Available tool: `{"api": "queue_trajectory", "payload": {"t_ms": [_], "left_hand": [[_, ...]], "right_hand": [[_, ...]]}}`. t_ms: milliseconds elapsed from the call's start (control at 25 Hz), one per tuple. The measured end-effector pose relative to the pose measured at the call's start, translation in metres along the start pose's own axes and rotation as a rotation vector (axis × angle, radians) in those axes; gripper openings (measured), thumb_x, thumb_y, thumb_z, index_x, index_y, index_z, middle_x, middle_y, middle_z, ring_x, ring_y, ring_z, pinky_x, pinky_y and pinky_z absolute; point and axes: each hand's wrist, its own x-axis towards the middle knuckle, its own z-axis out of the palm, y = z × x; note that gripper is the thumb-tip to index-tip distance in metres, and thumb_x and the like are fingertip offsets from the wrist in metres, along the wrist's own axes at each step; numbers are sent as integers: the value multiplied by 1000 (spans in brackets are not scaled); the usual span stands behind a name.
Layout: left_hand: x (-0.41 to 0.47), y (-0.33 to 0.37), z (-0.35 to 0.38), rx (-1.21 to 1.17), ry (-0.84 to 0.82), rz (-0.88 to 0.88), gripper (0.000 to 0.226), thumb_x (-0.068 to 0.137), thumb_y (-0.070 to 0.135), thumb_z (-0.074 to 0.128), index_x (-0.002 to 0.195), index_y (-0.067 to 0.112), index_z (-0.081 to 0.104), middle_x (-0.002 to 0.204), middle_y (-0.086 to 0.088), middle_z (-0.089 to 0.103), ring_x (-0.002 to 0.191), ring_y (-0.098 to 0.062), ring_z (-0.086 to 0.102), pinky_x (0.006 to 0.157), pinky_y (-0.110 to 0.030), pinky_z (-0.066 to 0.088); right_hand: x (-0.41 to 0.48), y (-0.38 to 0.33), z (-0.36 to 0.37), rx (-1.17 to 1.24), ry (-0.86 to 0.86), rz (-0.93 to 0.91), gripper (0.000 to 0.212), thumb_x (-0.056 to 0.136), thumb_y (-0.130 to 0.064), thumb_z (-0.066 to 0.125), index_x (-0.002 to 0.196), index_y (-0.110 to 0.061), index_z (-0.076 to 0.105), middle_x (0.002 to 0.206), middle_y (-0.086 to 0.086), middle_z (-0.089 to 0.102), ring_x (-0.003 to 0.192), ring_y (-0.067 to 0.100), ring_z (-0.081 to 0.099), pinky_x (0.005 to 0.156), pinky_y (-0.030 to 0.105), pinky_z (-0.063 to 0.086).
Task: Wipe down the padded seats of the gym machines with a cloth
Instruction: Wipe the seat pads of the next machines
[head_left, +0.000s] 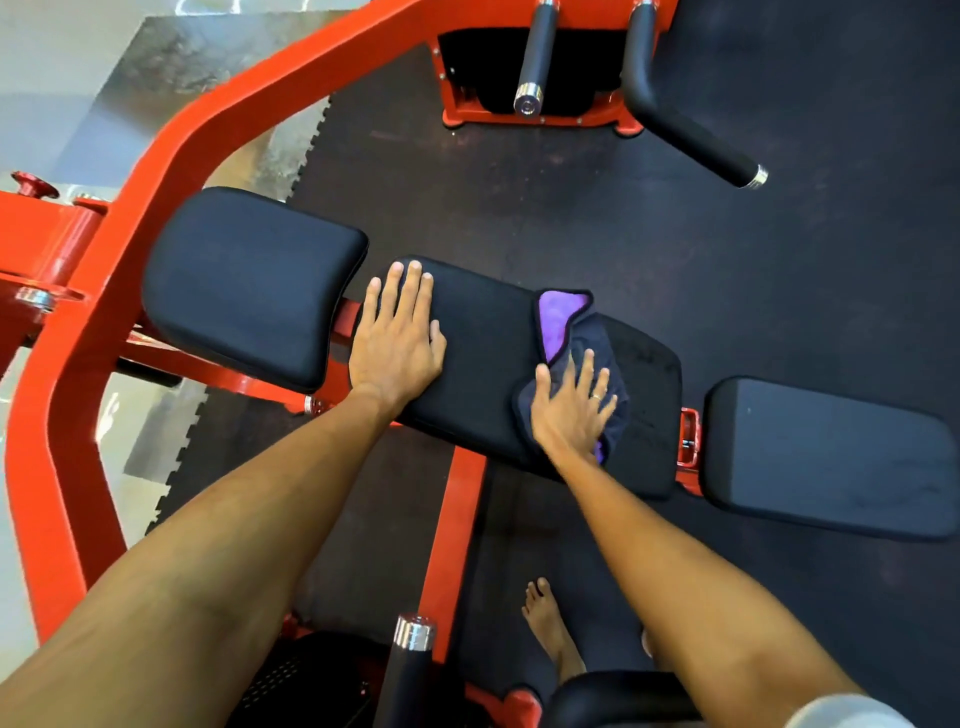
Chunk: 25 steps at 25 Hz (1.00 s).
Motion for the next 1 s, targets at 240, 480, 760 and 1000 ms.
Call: {"api": "queue_trajectory", "payload": {"t_ms": [240,480,760,1000], "left_hand": [[-2,0,1,-22,-8,6,65,98,32,34,156,4,32,165,-15,25,155,-30,17,126,-49,15],[-1,0,1,-13,4,12,65,98,32,38,156,4,32,165,-14,25,155,-30,17,126,-49,15],[0,0,2,22,7,29,64,99,33,35,156,4,30,165,-16,24,155,-33,15,126,-49,13],[-1,3,1,-9,3,103,60,95,20,38,151,0,39,160,-20,34,152,-35,25,126,-50,10]], "right_hand": [[-70,-91,9,76,57,-250,68,97,-51,24,159,-24,32,169,8,21,155,33,15,124,57,8],[-28,44,-5,-173,-6,-485,59,100,-59,37,157,-42,31,169,-7,22,153,36,21,118,64,22],[-22,-28,-5,287,-110,136,64,101,-35,46,161,-28,24,171,4,9,155,43,-5,123,61,2],[-68,4,-3,6,-77,-564,66,97,-53,40,159,-37,27,170,-5,16,156,38,6,125,55,16]]}}
